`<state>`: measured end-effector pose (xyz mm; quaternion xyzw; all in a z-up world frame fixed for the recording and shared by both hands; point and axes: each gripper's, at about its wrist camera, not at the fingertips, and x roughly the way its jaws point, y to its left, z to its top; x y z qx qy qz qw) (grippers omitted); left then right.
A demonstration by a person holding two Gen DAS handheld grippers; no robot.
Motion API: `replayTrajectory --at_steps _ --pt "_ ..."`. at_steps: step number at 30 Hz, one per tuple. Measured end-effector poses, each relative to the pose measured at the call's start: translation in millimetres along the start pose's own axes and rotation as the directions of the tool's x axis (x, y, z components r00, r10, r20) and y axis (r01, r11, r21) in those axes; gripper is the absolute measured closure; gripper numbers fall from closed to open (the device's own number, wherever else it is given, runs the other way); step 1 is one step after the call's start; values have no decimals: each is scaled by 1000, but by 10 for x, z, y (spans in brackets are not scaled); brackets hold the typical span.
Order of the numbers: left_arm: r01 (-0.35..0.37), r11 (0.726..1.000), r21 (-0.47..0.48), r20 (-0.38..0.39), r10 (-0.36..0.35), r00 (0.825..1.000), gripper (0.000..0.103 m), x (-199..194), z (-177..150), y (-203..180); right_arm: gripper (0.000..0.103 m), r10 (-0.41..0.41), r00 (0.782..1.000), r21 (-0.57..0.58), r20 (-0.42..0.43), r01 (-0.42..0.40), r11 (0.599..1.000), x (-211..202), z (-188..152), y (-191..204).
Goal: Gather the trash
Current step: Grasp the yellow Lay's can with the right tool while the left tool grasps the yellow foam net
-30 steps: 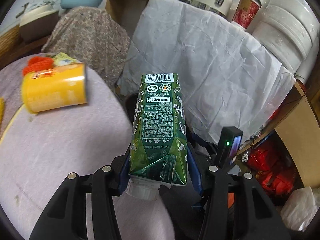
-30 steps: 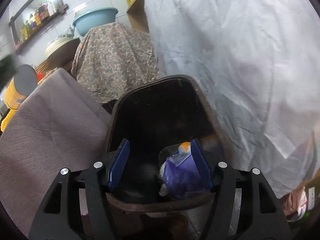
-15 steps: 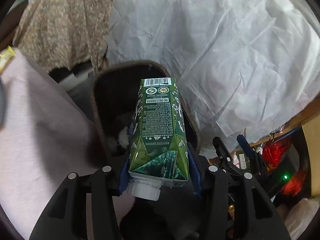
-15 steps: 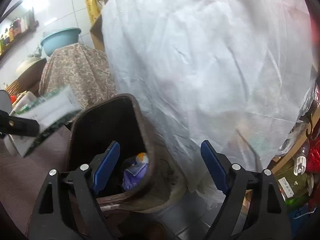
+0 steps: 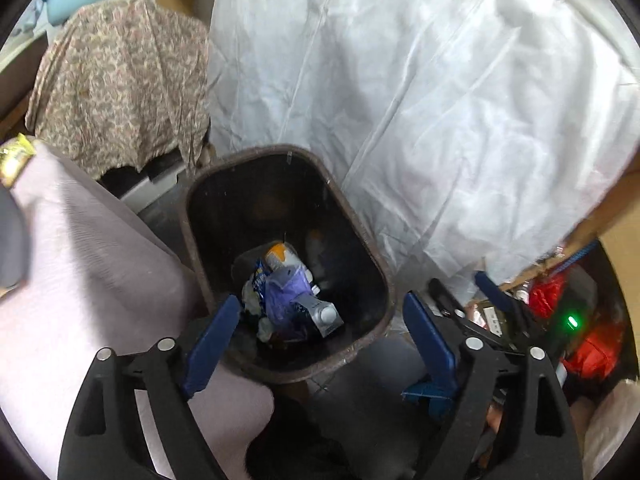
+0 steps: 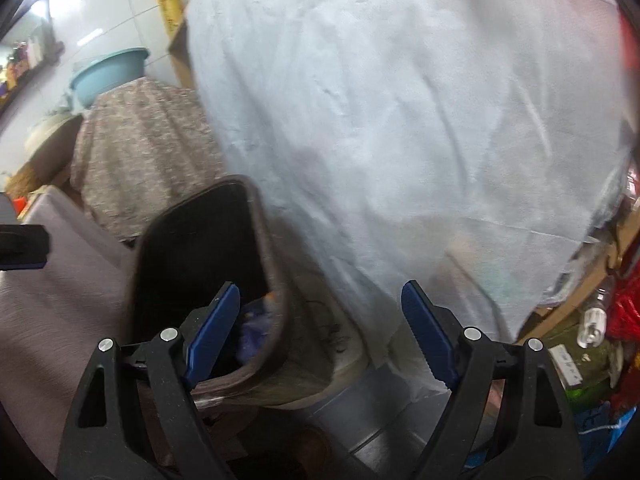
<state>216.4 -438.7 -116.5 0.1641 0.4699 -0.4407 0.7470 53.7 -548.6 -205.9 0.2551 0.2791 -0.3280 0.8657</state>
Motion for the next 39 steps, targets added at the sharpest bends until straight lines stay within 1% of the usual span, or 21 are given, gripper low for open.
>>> replayTrajectory --at_steps 4,10,13,14,17,19,21,22,23,24,25,26,27,28,29,30,32,33,34,36,39 --pt "-11 1000 -10 71 11 997 13 -376 -190 175 20 83 996 -33 -8 -83 996 -68 37 193" --pt "-68 995 -68 157 78 985 11 -970 -615 627 17 212 977 -135 -8 -211 968 -251 110 714" --pt "-101 988 -120 181 121 976 11 -1240 -837 915 14 301 953 -194 -21 -299 934 -368 170 1059" --pt "-122 983 -140 190 148 971 11 -1331 -915 1023 9 336 941 -216 -29 -334 917 -409 189 1181" --pt "-222 959 -175 205 256 945 11 -1560 -1099 1293 8 411 910 -299 -50 -406 864 -520 242 1530" --pt "-295 936 -191 199 331 922 11 -1684 -1201 1513 8 461 884 -377 -79 -454 807 -616 283 1851" --pt "-340 916 -214 181 379 907 11 -1769 -1285 1726 6 514 849 -439 -127 -512 738 -687 313 2157" --pt "-365 901 -234 167 407 898 11 -1800 -1318 1869 6 540 824 -481 -170 -548 684 -717 331 2348" --pt "-383 891 -246 158 426 891 13 -1821 -1325 1973 6 552 809 -515 -203 -568 642 -742 347 2488" --pt "-402 879 -255 146 446 883 14 -1836 -1330 2081 6 552 800 -571 -237 -574 587 -774 356 2696" --pt "-420 870 -259 134 463 876 15 -1851 -1328 2186 6 540 801 -634 -257 -562 532 -813 360 2904" --pt "-445 856 -264 119 487 865 17 -1860 -1306 2311 6 530 804 -679 -269 -548 488 -846 357 3046" --pt "-459 848 -266 109 499 860 18 -1864 -1284 2396 6 510 811 -745 -289 -525 412 -878 349 3283" --pt "-466 844 -264 103 505 857 18 -1874 -1274 2470 6 494 811 -780 -314 -517 353 -894 334 3435" --pt "-486 836 -256 94 521 848 18 -1862 -1229 2557 6 476 809 -799 -345 -519 304 -885 316 3565" --pt "-502 829 -248 86 535 841 18 -1856 -1199 2628 6 438 818 -829 -371 -505 241 -868 281 3745" --pt "-516 826 -226 58 540 840 18 -1786 -1123 2741 6 352 859 -889 -372 -439 130 -792 182 4051" --pt "-519 824 -225 47 542 839 20 -1772 -1114 2803 6 327 876 -910 -354 -404 98 -751 154 4130" --pt "-523 822 -227 38 544 838 20 -1768 -1143 2850 6 299 901 -936 -315 -347 61 -707 116 4232" --pt "-539 812 -223 4 553 833 24 -1665 -1082 2960 6 249 924 -955 -289 -296 -8 -611 51 4376" --pt "-553 799 -235 -34 562 826 30 -1555 -1041 3091 6 185 950 -968 -251 -240 -79 -451 -31 4506"
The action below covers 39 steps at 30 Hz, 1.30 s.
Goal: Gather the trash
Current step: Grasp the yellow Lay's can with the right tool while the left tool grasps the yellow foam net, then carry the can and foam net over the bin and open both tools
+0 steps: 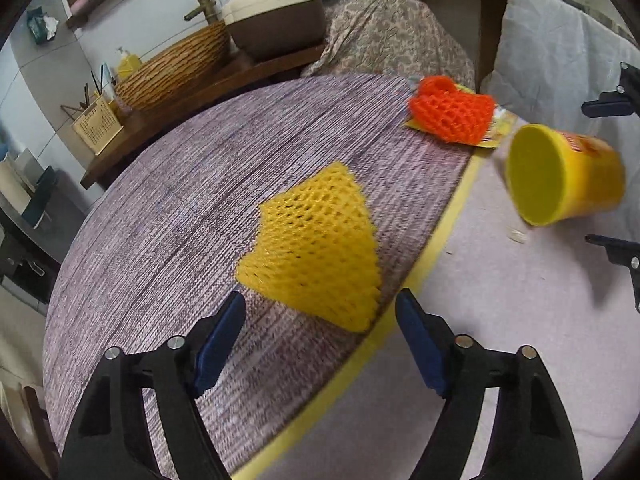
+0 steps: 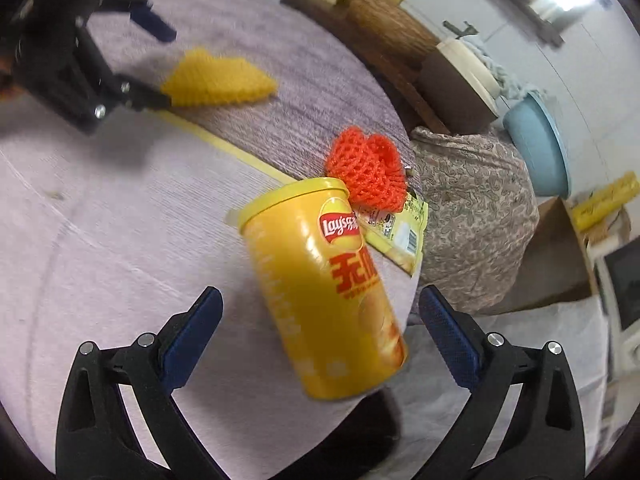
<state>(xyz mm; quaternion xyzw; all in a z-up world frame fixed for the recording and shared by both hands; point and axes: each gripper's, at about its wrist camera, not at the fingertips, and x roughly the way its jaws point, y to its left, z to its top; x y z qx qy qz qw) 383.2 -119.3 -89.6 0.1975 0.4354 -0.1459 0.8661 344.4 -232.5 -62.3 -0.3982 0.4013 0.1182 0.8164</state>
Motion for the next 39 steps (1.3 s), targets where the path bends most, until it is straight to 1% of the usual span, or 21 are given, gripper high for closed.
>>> replayTrajectory --at_steps 2,3,4,5,6,7,8,11,14,17,21,24,27,29,31,32,35,39 --pt "-3 1000 -10 -19 3 1000 32 90 38 38 6 -28 999 -54 -38 26 998 127 25 23" --pt "1 1000 -16 -24 -1 1000 34 117 49 51 9 -32 997 -85 -65 26 996 202 41 59" --pt "9 1000 -21 -22 -9 1000 34 122 57 59 12 -35 997 -99 -75 28 995 232 34 59" --pt "19 999 -30 -21 -19 1000 37 126 65 78 15 -30 998 -94 -58 24 995 223 47 46" --pt "26 999 -35 -22 -27 999 40 114 67 75 28 -20 998 -82 -64 15 997 237 58 21" --pt "32 999 -41 -26 -33 999 42 112 71 82 31 -15 997 -69 -81 9 998 261 51 -3" --pt "43 998 -55 -29 -45 999 45 110 71 105 32 -32 996 -65 -86 26 998 272 43 -6" --pt "75 993 -87 -33 -78 996 64 95 60 152 33 -54 996 -55 -75 50 997 258 22 37" --pt "82 991 -104 -26 -85 996 77 83 23 165 33 -73 996 -43 -49 71 997 218 2 105" --pt "79 991 -110 -15 -81 997 82 62 -19 153 33 -91 996 -27 -14 90 996 148 -22 168" --pt "85 989 -124 -1 -86 996 87 10 -89 135 33 -69 997 77 45 65 995 -27 -117 177" --pt "101 984 -147 29 -98 995 89 -98 -165 152 33 -71 994 154 87 57 986 -160 -217 194" --pt "144 974 -177 72 -133 989 89 -270 -248 165 33 -79 987 263 137 41 964 -325 -354 169" --pt "170 969 -177 111 -152 982 89 -441 -314 112 33 -72 983 352 172 7 936 -447 -485 142" --pt "185 969 -163 140 -163 977 89 -572 -356 32 33 -77 977 417 198 -13 909 -555 -617 157" --pt "201 968 -153 161 -176 971 89 -675 -394 -43 33 -81 973 450 217 -26 893 -611 -697 161" --pt "257 957 -132 189 -230 955 89 -827 -424 -215 33 -91 965 516 245 -51 855 -709 -891 181" --pt "324 943 -76 210 -303 930 89 -985 -438 -573 33 -131 952 629 278 -78 773 -898 -1248 192"
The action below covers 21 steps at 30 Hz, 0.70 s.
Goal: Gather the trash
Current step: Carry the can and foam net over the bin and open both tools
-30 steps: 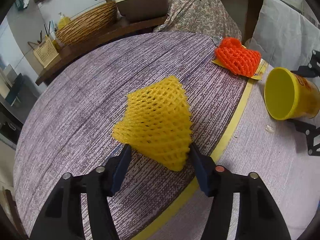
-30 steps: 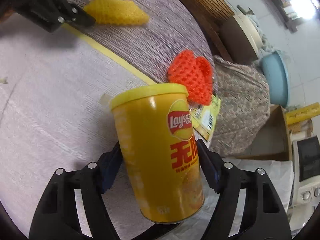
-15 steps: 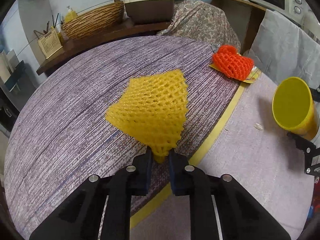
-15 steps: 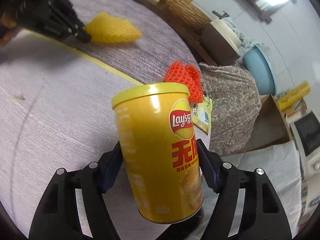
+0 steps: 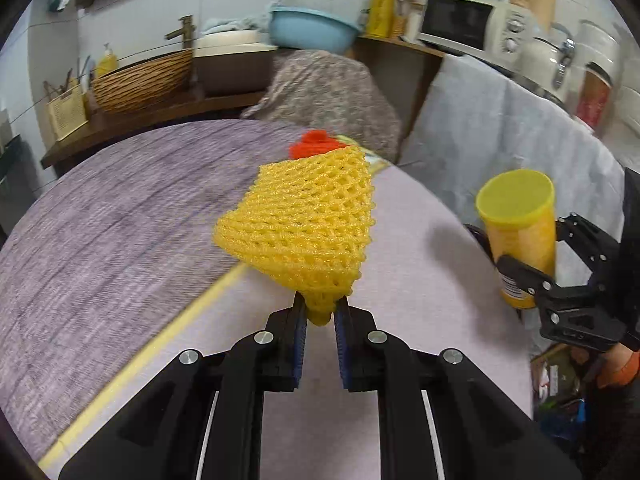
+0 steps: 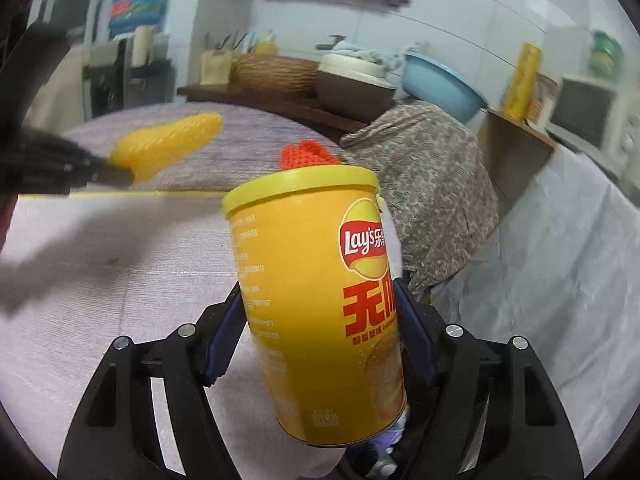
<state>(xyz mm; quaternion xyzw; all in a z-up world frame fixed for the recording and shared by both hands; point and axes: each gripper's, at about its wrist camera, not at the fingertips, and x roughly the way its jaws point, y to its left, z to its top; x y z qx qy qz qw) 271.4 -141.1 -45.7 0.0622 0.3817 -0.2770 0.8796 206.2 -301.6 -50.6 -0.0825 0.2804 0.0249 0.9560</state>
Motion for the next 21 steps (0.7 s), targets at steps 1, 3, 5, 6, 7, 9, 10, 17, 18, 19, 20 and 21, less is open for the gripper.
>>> replayTrajectory --at_steps 1,3,5,6,7,9,10,17,18,19,20,21 --pt "22 1000 16 -2 -22 1000 89 13 -9 -122 33 -8 1000 38 11 7 999 -74 -64 -69" --pt "59 997 50 -9 -59 998 89 51 9 -330 33 -48 999 96 24 45 994 -201 -204 -193" --pt "95 992 82 -18 -94 995 89 109 34 -547 33 -85 996 140 21 82 987 -293 -348 -318" --pt "117 988 97 -24 -116 993 89 150 62 -674 33 -102 995 163 13 99 982 -320 -413 -390" --pt "143 984 111 -32 -140 990 89 189 93 -815 33 -119 993 183 9 116 976 -353 -475 -464" --pt "193 972 137 -57 -186 981 89 298 144 -1040 33 -178 984 225 -10 176 958 -427 -616 -648" --pt "211 967 146 -72 -202 977 89 338 138 -1138 33 -208 978 237 -23 208 949 -453 -682 -734" --pt "269 947 173 -212 -231 949 89 949 235 -1826 33 -335 936 324 -109 352 878 -603 -1186 -1371" --pt "274 945 177 -228 -231 946 89 1031 242 -1906 33 -337 934 334 -120 358 872 -610 -1247 -1428" --pt "286 942 176 -248 -238 939 89 1104 243 -1983 33 -337 932 346 -131 361 866 -610 -1313 -1490" --pt "293 940 176 -262 -242 934 89 1152 242 -2026 33 -337 931 358 -141 365 859 -608 -1382 -1550" --pt "294 939 179 -273 -240 932 89 1218 255 -2083 33 -337 930 366 -148 368 855 -581 -1404 -1598"
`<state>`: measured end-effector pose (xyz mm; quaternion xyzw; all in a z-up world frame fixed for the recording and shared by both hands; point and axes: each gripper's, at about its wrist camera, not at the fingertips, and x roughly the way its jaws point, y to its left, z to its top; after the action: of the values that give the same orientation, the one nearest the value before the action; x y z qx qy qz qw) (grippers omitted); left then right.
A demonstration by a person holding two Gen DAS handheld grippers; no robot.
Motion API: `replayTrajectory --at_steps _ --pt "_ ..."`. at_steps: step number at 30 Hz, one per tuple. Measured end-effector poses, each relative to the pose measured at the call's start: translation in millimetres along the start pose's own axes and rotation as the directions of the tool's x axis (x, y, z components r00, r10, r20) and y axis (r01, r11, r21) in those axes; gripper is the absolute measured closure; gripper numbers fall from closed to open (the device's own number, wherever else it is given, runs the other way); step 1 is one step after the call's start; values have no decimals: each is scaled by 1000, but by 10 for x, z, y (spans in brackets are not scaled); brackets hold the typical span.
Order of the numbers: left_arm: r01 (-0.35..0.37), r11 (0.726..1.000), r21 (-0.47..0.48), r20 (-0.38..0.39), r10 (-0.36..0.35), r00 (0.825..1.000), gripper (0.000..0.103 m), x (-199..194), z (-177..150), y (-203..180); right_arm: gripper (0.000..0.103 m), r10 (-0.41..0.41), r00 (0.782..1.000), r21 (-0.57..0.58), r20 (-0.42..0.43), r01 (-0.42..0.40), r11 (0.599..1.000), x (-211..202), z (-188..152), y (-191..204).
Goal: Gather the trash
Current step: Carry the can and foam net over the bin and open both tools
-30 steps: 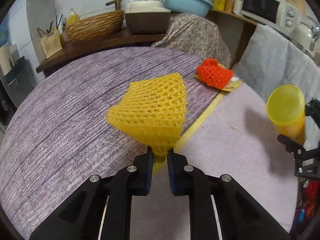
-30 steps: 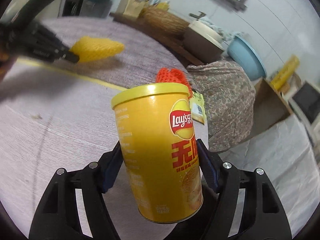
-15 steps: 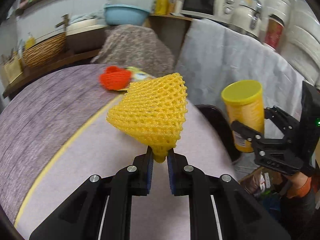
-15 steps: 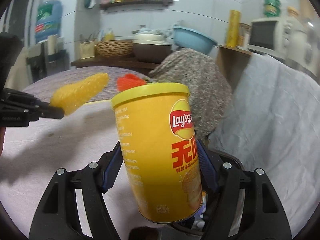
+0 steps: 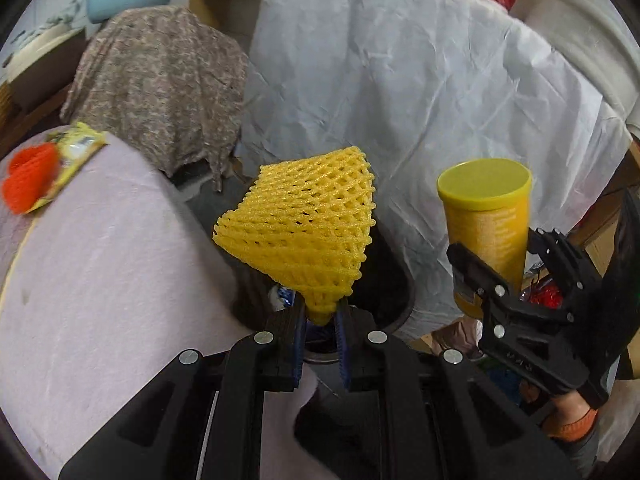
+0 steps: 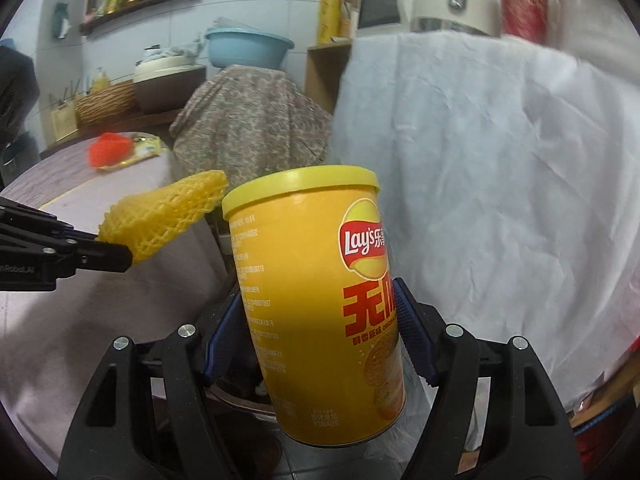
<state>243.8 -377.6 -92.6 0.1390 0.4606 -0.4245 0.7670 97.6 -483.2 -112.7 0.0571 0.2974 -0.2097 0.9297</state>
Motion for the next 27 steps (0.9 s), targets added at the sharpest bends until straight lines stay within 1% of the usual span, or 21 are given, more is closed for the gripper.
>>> replayTrajectory --at_steps 3,5,7,8,9,10,12,14,16,18,19,21,25,27 --pt "-15 1000 18 -35 16 999 89 221 53 -122 33 -9 1000 29 -20 10 1000 76 -72 -116" --pt "2 1000 12 -71 -1 997 89 379 61 -137 33 -10 999 43 -32 11 999 135 -94 -169" --pt "9 1000 -2 -89 -9 996 89 493 80 -129 33 -9 999 57 -44 11 998 190 -126 -223" --pt "8 1000 -3 -91 -8 996 86 530 77 -122 33 -9 999 62 -50 12 998 212 -141 -246" --pt "10 1000 2 -93 -10 996 79 558 99 -127 33 -10 999 64 -54 14 998 228 -141 -252" --pt "10 1000 10 -95 -9 995 74 573 91 -124 33 -13 998 68 -59 17 998 247 -158 -276" --pt "0 1000 14 -79 1 997 51 552 88 -116 33 -18 998 78 -67 23 997 283 -185 -316" --pt "1 1000 16 -54 0 999 44 504 81 -118 33 -18 997 87 -75 24 996 329 -199 -345" --pt "10 1000 13 -40 -9 999 40 433 75 -117 33 -18 996 95 -84 25 995 383 -221 -357" --pt "29 1000 2 -23 -29 999 34 345 63 -135 33 10 995 109 -99 1 994 475 -235 -347" --pt "41 999 -1 -8 -41 999 33 277 49 -147 33 31 994 113 -108 -18 993 529 -241 -327" --pt "46 999 2 24 -46 999 26 159 31 -170 33 58 990 107 -129 -45 993 641 -254 -263" --pt "27 999 26 86 -29 996 22 -57 1 -208 33 124 971 107 -206 -104 989 999 -284 -65" --pt "-7 999 38 126 2 992 19 -170 -23 -204 33 149 956 108 -254 -125 986 1202 -321 45"
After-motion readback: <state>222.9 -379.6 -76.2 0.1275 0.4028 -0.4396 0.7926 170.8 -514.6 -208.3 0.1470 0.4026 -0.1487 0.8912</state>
